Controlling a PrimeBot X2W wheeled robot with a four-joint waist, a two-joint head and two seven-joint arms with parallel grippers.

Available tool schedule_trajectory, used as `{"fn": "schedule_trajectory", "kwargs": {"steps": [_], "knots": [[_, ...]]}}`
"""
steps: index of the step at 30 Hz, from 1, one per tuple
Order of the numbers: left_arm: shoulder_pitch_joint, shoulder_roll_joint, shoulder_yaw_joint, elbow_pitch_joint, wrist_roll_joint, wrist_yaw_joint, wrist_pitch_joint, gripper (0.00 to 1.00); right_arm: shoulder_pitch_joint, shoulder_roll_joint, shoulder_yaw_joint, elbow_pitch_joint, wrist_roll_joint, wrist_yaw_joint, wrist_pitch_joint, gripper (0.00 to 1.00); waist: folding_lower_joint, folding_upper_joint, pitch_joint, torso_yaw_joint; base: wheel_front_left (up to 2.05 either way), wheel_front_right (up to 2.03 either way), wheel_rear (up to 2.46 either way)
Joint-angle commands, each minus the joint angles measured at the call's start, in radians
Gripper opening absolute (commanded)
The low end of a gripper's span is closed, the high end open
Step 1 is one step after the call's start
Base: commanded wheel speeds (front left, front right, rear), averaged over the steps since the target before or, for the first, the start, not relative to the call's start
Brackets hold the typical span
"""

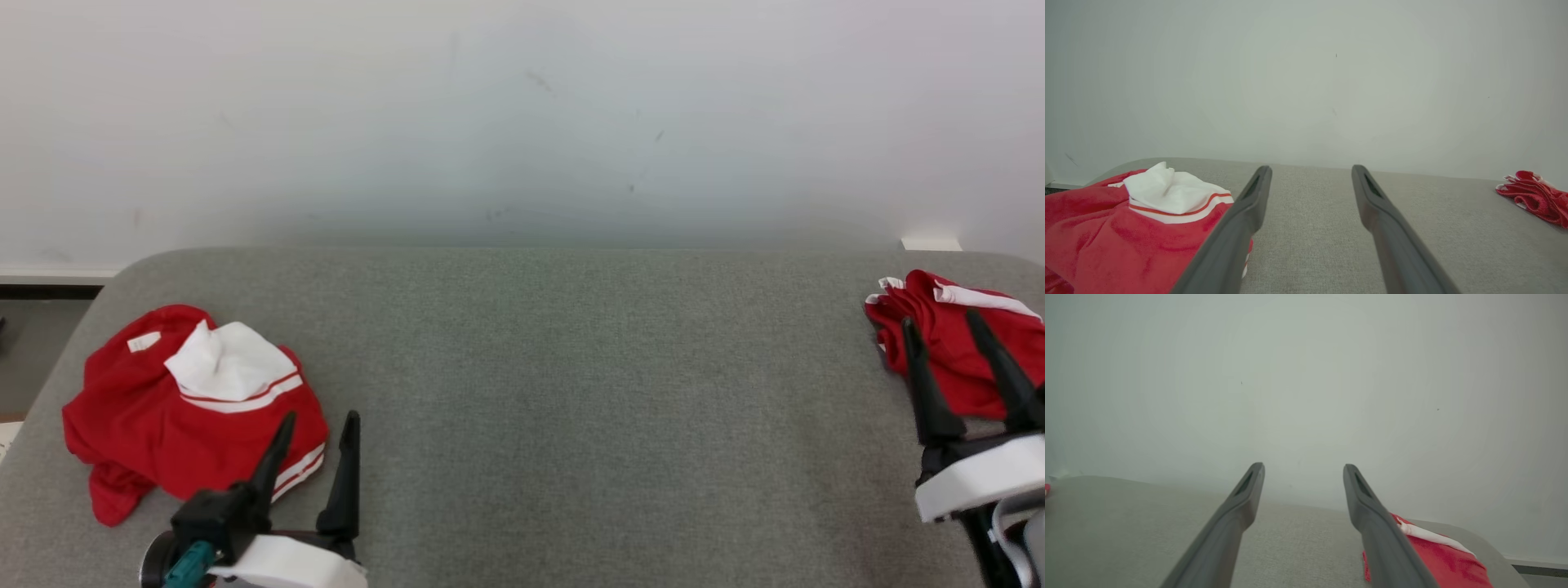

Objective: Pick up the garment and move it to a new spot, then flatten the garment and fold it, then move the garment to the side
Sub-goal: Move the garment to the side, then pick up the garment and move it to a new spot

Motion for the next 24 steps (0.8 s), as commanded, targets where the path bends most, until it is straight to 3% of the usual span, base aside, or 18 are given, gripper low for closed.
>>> {"fn": "schedule_trajectory", "kwargs": {"steps": [1, 6, 12, 24], "knots": [[0.015, 0.002, 0.007, 0.000, -0.003, 0.001, 0.000, 1.00, 0.035, 0.015, -0.017, -0.025, -0.007, -0.002, -0.003, 1.00, 0.0003, 0.0000, -0.002, 0.002, 0.00, 0.00, 0.00], [0.055, -0.009, 0.037, -0.001, 0.005, 0.007, 0.000, 1.00, 0.204, 0.111, -0.107, -0.176, -0.088, -0.002, -0.003, 1.00, 0.0003, 0.0000, 0.000, 0.006, 0.00, 0.00, 0.00], [0.087, -0.021, 0.075, -0.017, 0.009, 0.009, 0.000, 1.00, 0.323, 0.216, -0.173, -0.248, -0.131, -0.002, -0.003, 1.00, 0.0003, 0.0000, 0.008, 0.006, 0.00, 0.00, 0.00], [0.096, -0.031, 0.071, -0.039, 0.023, 0.004, 0.000, 1.00, 0.346, 0.264, -0.177, -0.269, -0.174, -0.002, -0.003, 1.00, 0.0003, 0.0000, 0.021, -0.012, 0.00, 0.00, 0.00]]}}
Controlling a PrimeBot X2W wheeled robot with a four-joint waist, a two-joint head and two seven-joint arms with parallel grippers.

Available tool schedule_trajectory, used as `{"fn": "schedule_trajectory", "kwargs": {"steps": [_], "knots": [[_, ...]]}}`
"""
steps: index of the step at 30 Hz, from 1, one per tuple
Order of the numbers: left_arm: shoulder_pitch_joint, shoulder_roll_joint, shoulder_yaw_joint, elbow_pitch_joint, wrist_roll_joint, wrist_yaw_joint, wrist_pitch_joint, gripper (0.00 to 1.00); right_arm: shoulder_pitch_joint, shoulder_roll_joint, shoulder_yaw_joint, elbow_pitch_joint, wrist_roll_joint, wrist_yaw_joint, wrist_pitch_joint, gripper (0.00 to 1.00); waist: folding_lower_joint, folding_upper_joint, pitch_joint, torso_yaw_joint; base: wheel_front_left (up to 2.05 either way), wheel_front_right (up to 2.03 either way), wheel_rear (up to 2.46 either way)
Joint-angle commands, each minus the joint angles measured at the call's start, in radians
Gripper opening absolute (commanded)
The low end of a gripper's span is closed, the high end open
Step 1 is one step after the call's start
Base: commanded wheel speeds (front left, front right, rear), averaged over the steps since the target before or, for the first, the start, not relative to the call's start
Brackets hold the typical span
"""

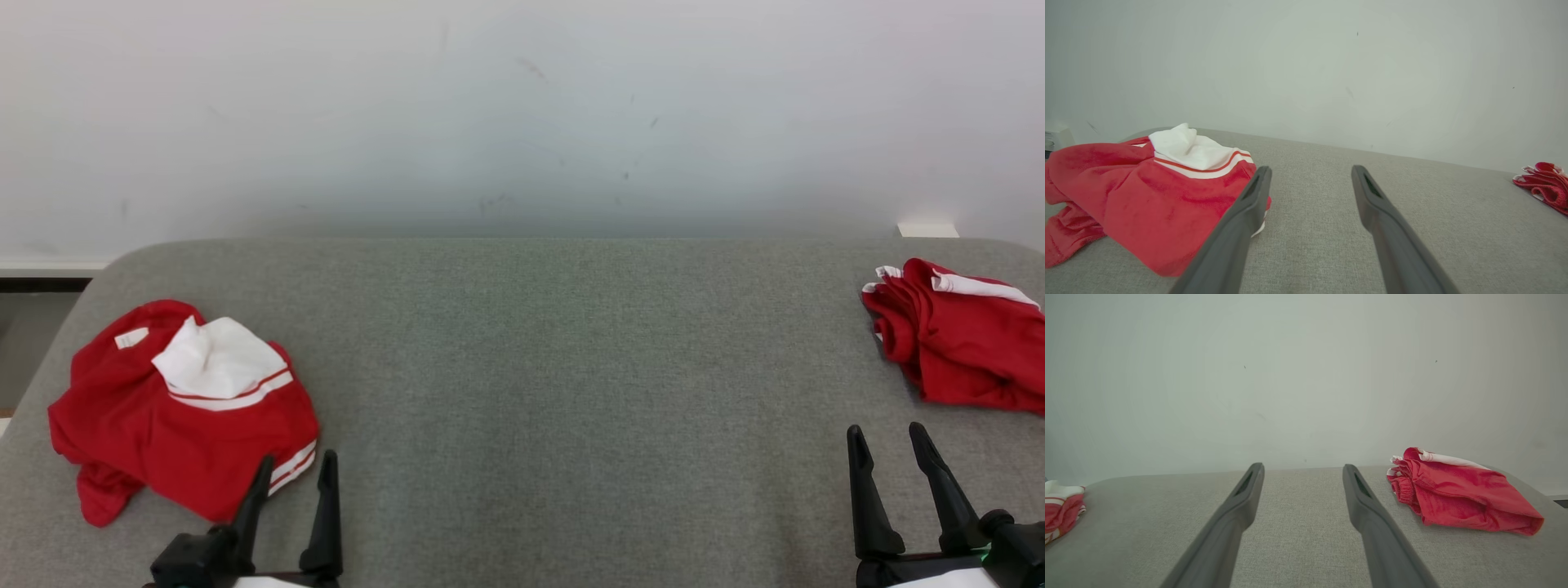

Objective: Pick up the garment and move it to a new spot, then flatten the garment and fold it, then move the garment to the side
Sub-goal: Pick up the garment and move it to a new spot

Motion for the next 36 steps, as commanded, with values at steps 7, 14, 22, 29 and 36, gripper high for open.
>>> {"fn": "schedule_trajectory", "kwargs": {"steps": [7, 14, 22, 29, 36], "knots": [[-0.019, 0.002, -0.016, 0.009, -0.001, 0.002, 0.000, 1.00, -0.005, 0.008, 0.009, 0.002, -0.004, -0.002, -0.003, 1.00, 0.0001, 0.0000, -0.004, -0.003, 0.00, 0.00, 0.00], [-0.025, 0.002, -0.028, 0.014, -0.002, 0.002, 0.000, 1.00, -0.007, 0.008, 0.020, 0.011, -0.011, -0.002, -0.003, 1.00, 0.0001, 0.0000, -0.009, 0.011, 0.00, 0.00, 0.00], [-0.037, 0.002, -0.027, 0.015, 0.014, 0.004, 0.000, 1.00, -0.033, 0.011, 0.048, 0.024, 0.001, -0.002, -0.003, 1.00, 0.0001, 0.0000, -0.011, 0.070, 0.00, 0.00, 0.00], [-0.053, 0.002, -0.007, 0.034, 0.023, 0.004, 0.000, 1.00, -0.052, 0.019, 0.101, 0.040, 0.010, -0.002, -0.003, 1.00, 0.0001, 0.0000, -0.012, 0.208, 0.00, 0.00, 0.00], [-0.057, 0.002, 0.010, 0.054, 0.017, 0.008, 0.000, 1.00, -0.065, 0.024, 0.134, 0.047, 0.017, -0.002, -0.003, 1.00, 0.0001, 0.0000, -0.007, 0.344, 0.00, 0.00, 0.00]]}}
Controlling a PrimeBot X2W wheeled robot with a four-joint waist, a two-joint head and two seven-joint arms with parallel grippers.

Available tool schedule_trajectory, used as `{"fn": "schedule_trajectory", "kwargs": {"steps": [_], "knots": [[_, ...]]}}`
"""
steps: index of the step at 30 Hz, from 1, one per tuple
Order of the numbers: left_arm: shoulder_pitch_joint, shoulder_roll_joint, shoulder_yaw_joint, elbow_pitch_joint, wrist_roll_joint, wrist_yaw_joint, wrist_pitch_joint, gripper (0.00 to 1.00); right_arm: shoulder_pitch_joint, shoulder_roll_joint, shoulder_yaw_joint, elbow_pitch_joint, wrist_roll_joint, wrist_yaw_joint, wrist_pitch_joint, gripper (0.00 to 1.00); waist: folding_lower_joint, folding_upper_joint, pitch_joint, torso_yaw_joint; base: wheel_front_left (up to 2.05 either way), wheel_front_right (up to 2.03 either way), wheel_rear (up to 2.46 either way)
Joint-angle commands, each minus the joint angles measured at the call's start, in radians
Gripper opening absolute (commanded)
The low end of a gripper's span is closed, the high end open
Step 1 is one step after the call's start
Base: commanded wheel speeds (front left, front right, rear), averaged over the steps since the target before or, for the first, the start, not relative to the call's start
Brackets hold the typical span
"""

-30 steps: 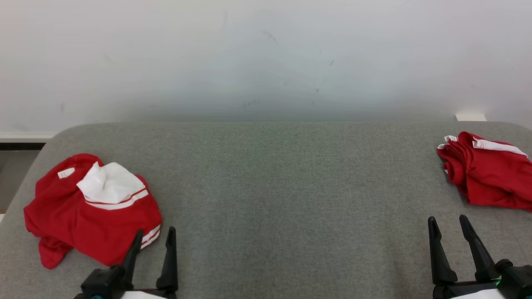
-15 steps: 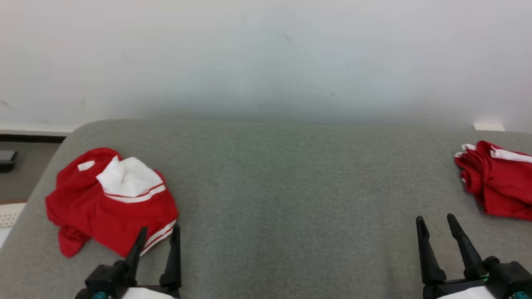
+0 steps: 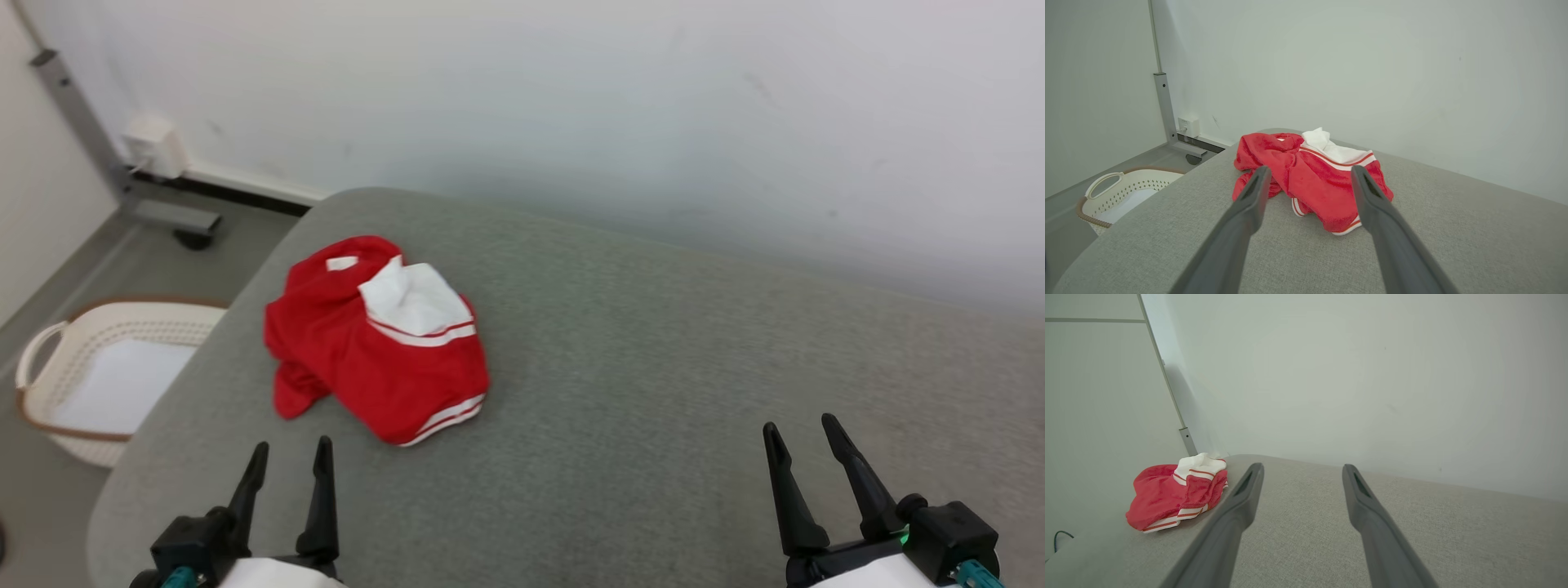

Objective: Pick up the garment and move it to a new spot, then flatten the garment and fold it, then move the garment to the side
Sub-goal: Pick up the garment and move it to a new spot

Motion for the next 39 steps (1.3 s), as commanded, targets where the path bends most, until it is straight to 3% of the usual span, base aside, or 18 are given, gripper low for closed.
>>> {"fn": "schedule_trajectory", "kwargs": {"steps": [1, 8, 15, 19, 29, 39], "knots": [[-0.005, 0.004, 0.008, 0.003, 0.004, 0.005, 0.000, 1.00, -0.011, -0.002, 0.005, 0.001, 0.005, -0.002, -0.003, 1.00, 0.0000, 0.0000, 0.006, 0.070, 0.00, 0.00, 0.00], [-0.025, 0.004, 0.009, 0.011, -0.006, 0.001, 0.000, 1.00, -0.022, 0.004, 0.003, -0.004, 0.000, -0.002, -0.003, 1.00, 0.0000, 0.0000, 0.023, 0.139, 0.00, 0.00, 0.00], [-0.086, 0.009, 0.024, 0.014, -0.010, -0.012, 0.000, 1.00, -0.049, 0.001, 0.010, -0.016, -0.014, -0.002, -0.003, 1.00, 0.0000, 0.0000, 0.051, 0.120, 0.00, 0.00, 0.00], [-0.170, 0.045, 0.022, 0.053, -0.017, -0.029, 0.017, 1.00, -0.069, 0.000, 0.013, -0.032, -0.021, -0.002, -0.003, 1.00, 0.0000, 0.0000, 0.083, 0.073, 0.00, 0.00, 0.00], [-0.441, 0.189, 0.045, 0.213, -0.137, -0.056, 0.268, 1.00, -0.137, 0.006, 0.021, -0.076, -0.028, -0.002, -0.002, 1.00, 0.0000, 0.0000, 0.212, -0.101, 0.00, 0.00, 0.00], [-0.572, 0.292, -0.089, 0.485, -0.269, -0.062, 0.399, 1.00, -0.194, 0.016, 0.019, -0.090, -0.026, -0.002, -0.003, 1.00, 0.0000, 0.0000, 0.306, -0.230, 0.00, 0.00, 0.00]]}}
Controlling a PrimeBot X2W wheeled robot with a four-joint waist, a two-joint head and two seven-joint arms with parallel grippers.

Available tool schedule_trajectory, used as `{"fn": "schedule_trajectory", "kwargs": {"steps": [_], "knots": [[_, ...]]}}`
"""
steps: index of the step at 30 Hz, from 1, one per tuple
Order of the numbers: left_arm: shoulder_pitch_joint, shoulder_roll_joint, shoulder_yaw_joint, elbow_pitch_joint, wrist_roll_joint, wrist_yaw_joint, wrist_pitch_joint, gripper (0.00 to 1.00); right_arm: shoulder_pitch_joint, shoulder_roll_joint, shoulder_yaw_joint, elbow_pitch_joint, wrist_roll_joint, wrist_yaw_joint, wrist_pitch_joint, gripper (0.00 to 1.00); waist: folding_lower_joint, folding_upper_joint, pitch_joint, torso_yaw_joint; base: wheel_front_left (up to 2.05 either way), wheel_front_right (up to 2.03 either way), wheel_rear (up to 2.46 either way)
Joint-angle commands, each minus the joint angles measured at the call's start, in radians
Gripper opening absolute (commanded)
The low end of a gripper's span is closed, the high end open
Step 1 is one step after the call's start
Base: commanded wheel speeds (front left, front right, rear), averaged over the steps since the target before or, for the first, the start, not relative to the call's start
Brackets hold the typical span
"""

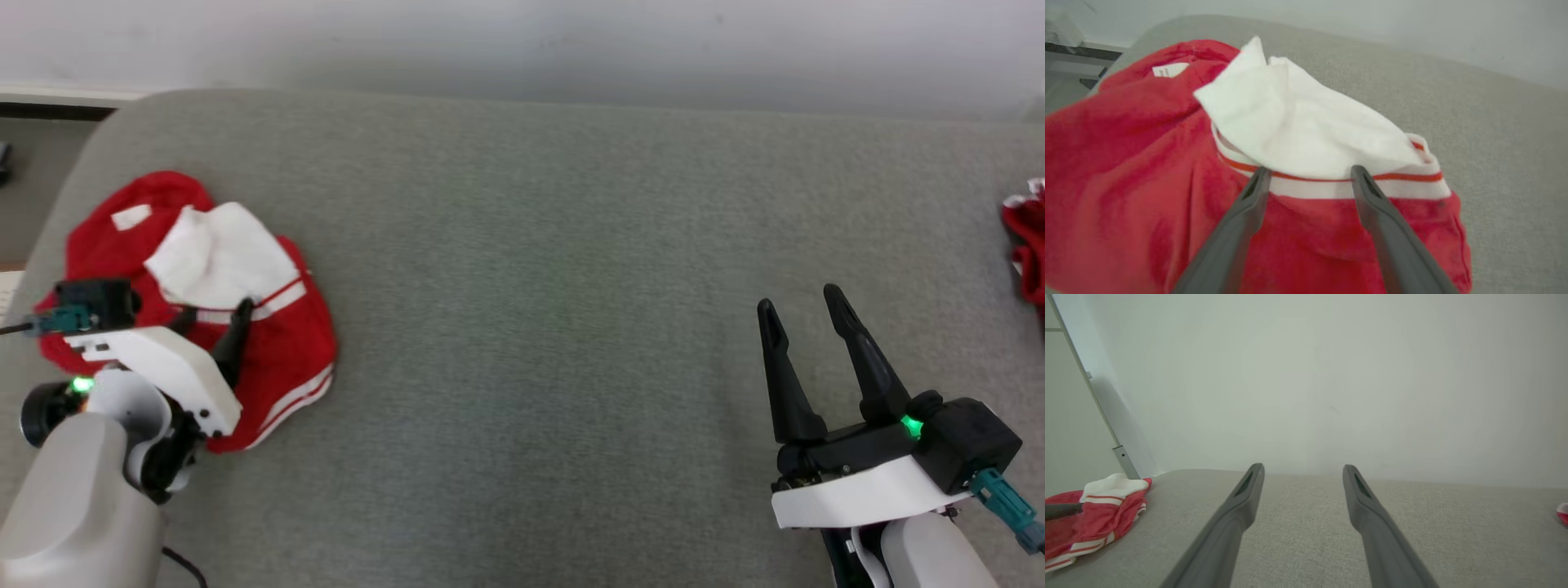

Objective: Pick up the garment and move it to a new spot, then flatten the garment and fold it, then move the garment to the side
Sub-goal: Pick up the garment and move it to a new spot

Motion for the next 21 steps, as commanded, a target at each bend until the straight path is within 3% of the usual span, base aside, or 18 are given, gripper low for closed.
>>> {"fn": "schedule_trajectory", "kwargs": {"steps": [1, 7, 11, 13, 21], "knots": [[-0.013, 0.017, -0.027, 0.045, -0.036, -0.001, 0.022, 1.00, -0.018, 0.003, -0.001, -0.003, 0.007, -0.002, -0.003, 1.00, -0.0002, 0.0000, 0.049, -0.054, 0.00, 0.00, 0.00], [-0.006, 0.019, -0.150, 0.187, -0.140, -0.001, 0.163, 1.00, -0.030, 0.006, 0.005, -0.001, 0.013, -0.002, -0.003, 1.00, -0.0002, 0.0000, 0.064, -0.086, 0.00, 0.00, 0.00], [-0.005, 0.031, -0.210, 0.210, -0.196, -0.001, 0.168, 0.97, -0.023, 0.007, -0.002, 0.007, 0.012, -0.002, -0.003, 1.00, -0.0002, 0.0000, 0.048, -0.088, 0.00, 0.00, 0.00], [-0.012, 0.051, -0.229, 0.207, -0.208, -0.001, 0.137, 0.00, -0.015, 0.008, -0.005, 0.010, 0.009, -0.002, -0.003, 1.00, -0.0002, 0.0000, 0.033, -0.085, 0.00, 0.00, 0.00], [-0.050, 0.096, -0.312, 0.178, -0.236, -0.001, 0.047, 0.00, 0.009, 0.008, -0.010, 0.021, 0.011, -0.002, -0.003, 1.00, -0.0002, 0.0000, -0.050, -0.065, 0.00, 0.00, 0.00]]}}
